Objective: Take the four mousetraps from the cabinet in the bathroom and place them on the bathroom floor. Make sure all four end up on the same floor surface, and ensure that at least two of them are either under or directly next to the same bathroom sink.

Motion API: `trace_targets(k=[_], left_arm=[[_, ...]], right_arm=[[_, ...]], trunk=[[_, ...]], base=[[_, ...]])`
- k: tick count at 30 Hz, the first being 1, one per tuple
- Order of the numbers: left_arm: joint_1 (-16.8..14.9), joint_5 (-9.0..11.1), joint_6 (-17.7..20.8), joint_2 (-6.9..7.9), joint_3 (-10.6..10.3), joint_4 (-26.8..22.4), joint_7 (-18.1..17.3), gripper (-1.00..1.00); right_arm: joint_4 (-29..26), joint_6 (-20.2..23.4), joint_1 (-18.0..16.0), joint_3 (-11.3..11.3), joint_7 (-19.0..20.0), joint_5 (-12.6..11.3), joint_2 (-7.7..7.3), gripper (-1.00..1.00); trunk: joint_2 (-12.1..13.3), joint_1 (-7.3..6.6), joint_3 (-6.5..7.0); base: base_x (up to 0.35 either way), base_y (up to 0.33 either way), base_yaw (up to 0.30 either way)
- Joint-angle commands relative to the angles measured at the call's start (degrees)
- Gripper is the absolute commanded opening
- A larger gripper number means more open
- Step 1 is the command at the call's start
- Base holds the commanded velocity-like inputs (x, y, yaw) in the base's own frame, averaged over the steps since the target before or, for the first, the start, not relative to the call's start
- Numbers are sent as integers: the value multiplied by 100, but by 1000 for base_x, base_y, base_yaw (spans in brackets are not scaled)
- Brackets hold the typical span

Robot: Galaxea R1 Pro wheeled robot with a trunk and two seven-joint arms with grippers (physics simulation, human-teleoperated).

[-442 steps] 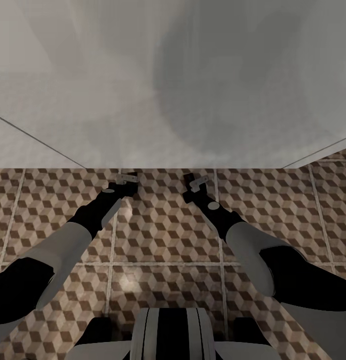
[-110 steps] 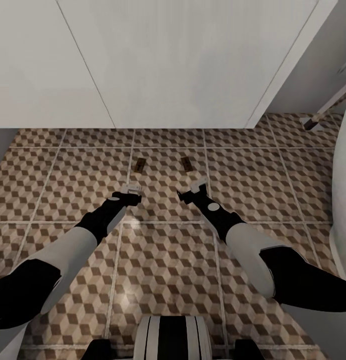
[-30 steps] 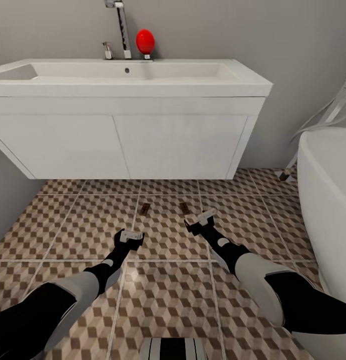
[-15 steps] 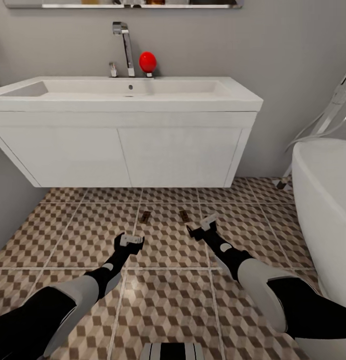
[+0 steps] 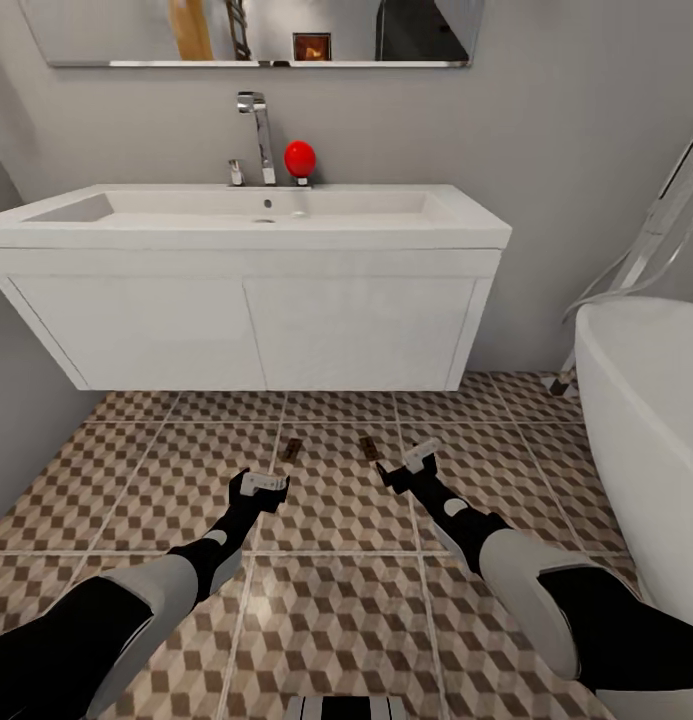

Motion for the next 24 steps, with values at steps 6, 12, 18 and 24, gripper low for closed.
trace_targets(k=[6,12,18,24], left_arm=[[-5,59,-35,-12,-37,27,-26,100],[19,59,-37,-13,-37,27,-26,100],[27,59,-42,-13,-37,27,-40,100],[32,59,-43,-14,-37,27,-51,100]], right_arm=[[5,-15,16,44,7,-36,-6,100],[5,-15,68,44,7,-36,-8,100],[5,-10,88,44,-9,-36,-8,100],[5,-13,257,44,-25,-36,-180,100]], trunk=[[6,-16,129],[92,-70,254],[252,-158,325],[252,-158,325]], base=[[0,0,0],[0,0,0],[0,0,0],[0,0,0]])
